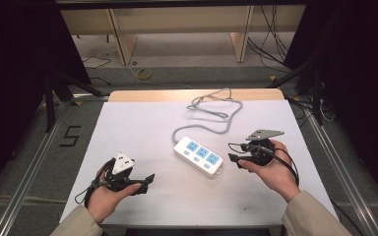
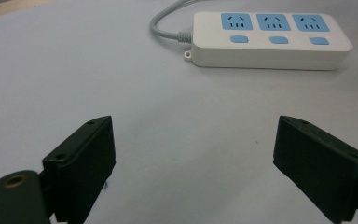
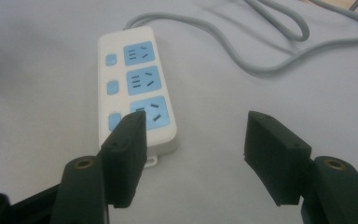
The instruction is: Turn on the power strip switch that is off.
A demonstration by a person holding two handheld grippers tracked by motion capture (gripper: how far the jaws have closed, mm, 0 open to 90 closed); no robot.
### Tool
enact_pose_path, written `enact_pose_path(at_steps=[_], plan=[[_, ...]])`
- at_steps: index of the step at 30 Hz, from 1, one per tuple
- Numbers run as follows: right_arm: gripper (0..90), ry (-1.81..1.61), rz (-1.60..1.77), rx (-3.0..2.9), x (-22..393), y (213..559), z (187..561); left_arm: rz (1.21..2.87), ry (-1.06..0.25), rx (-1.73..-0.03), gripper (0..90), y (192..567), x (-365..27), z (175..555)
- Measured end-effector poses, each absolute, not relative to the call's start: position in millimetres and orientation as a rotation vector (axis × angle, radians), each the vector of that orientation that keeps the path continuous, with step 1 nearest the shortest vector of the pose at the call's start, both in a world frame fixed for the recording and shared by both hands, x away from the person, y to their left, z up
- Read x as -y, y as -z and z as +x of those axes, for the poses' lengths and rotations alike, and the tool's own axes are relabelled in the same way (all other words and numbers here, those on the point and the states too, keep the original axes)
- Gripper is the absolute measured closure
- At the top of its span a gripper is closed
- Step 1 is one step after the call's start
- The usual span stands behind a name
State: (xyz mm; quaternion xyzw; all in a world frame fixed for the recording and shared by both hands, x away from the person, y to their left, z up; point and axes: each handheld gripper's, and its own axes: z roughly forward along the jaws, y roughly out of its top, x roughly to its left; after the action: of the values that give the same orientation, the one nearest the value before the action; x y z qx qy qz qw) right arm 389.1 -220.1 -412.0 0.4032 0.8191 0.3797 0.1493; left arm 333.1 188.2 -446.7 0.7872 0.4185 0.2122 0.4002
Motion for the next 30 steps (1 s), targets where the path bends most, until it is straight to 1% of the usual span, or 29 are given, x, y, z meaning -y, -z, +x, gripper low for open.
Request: enact_pose_path(at_steps=[8,20,30], plan=[[33.3,-1.125,1.156,-2.311,236.8,419.3,376.7,1.994,-0.535,-1.060,12.4,447.2,-188.2,333.4],[30.6,-1.185,1.158,-2.262,254.7,428.9,361.3,1.987,-0.536,-1.066,12.5,447.2,-188.4,333.5],[30.5,-1.200,1.187,-2.218,262.5,435.1,354.3,1.996,-0.538,-1.054,12.5,446.7,-188.5,333.6]])
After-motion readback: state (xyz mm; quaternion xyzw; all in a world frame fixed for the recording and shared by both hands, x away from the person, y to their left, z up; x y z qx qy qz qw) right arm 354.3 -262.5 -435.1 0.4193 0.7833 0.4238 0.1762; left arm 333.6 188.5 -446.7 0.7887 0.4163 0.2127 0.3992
